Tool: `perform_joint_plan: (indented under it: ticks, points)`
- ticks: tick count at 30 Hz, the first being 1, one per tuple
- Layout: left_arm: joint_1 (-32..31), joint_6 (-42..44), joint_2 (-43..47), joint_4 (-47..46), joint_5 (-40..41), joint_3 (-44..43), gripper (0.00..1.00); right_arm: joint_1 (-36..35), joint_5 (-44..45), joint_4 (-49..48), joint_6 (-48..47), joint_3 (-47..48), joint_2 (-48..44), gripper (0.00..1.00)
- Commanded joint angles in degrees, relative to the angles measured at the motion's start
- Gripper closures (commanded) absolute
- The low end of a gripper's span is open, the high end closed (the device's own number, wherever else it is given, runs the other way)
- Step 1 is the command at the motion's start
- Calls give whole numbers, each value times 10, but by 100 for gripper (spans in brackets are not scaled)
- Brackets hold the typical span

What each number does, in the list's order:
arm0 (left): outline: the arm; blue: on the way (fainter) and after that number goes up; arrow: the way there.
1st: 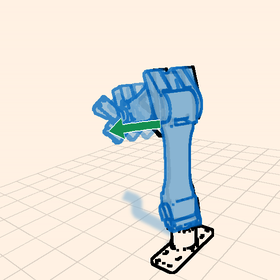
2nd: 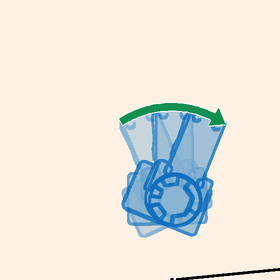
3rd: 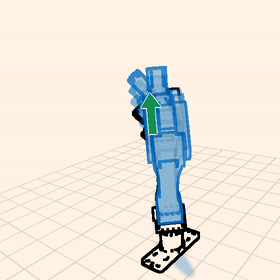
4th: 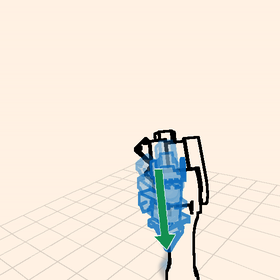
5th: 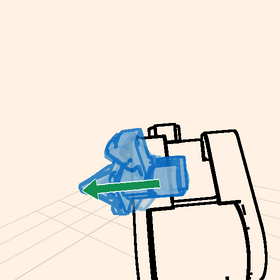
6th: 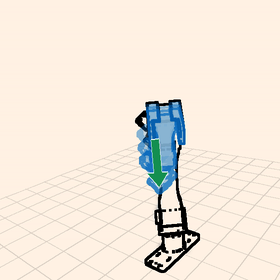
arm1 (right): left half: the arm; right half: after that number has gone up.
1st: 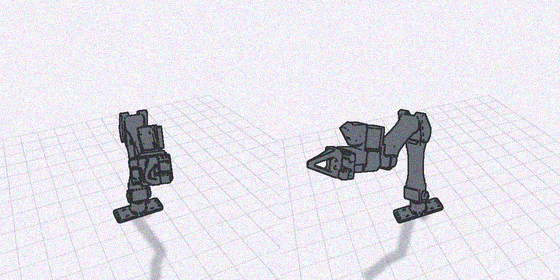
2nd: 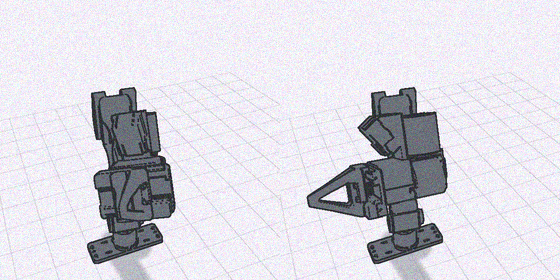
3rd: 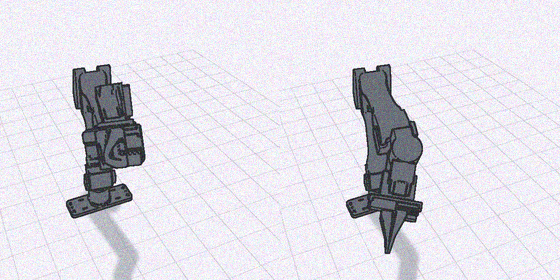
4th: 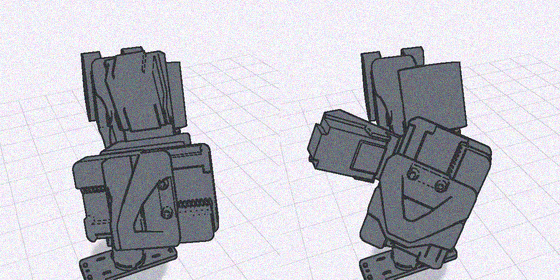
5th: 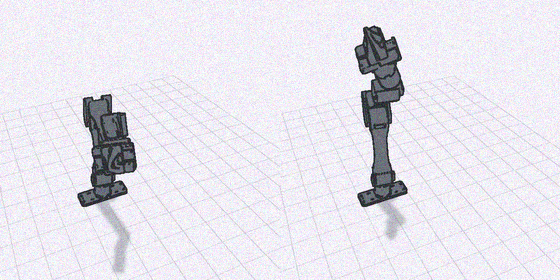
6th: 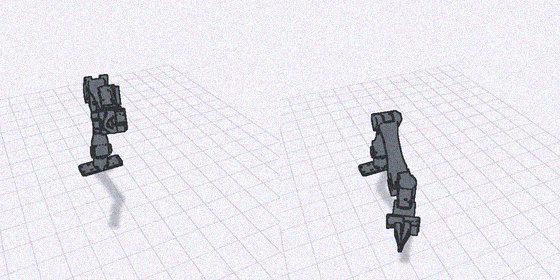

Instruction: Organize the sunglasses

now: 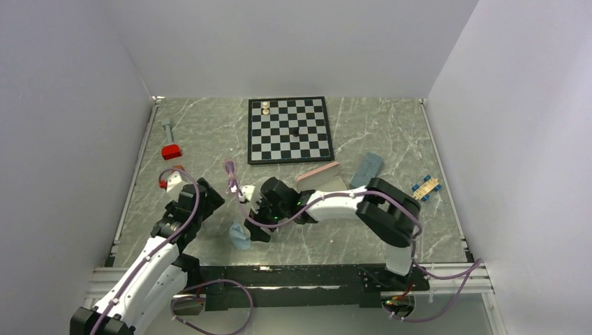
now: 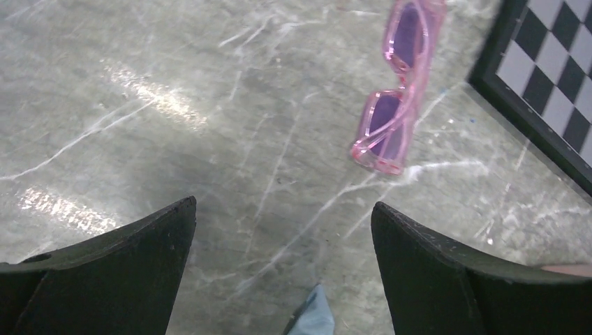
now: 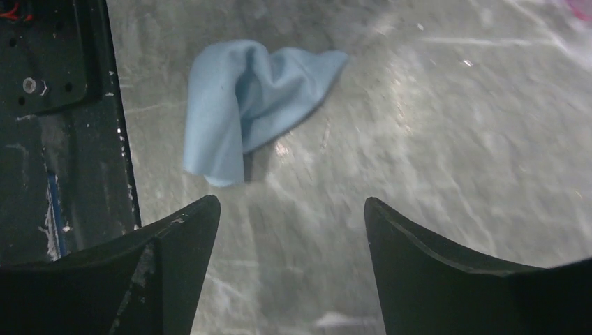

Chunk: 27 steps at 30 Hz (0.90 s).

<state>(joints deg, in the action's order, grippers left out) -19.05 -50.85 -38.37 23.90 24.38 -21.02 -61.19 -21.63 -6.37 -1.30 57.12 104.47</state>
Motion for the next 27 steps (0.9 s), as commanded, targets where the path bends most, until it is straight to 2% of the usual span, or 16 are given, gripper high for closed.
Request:
perform_joint_plan:
  ticks: [1,5,7,8,11,15,16,22,27]
  points:
    - [51,-22,-6,-11,-64,13,1,-23,-50,-2,-54,64,51,25]
    - [80,-17,-13,-38,-110,27,1,-31,-48,-9,-49,77,71,27]
    - [87,-17,-12,-44,-117,30,1,-32,-62,-14,-41,82,80,35]
    - [88,-13,-9,-49,-119,31,1,-33,-71,-18,-38,83,84,41]
    - [89,-3,3,-56,-123,34,1,-34,-106,-20,-28,94,96,73]
    - [89,7,27,-56,-123,39,1,-34,-89,-11,-23,99,75,98]
    - [89,8,31,-56,-122,41,1,-34,-76,-7,-22,99,66,100]
    - [89,6,59,-50,-113,42,1,-33,23,51,-18,137,14,100]
    - [89,0,91,-30,-74,38,1,-35,43,137,-2,237,38,100]
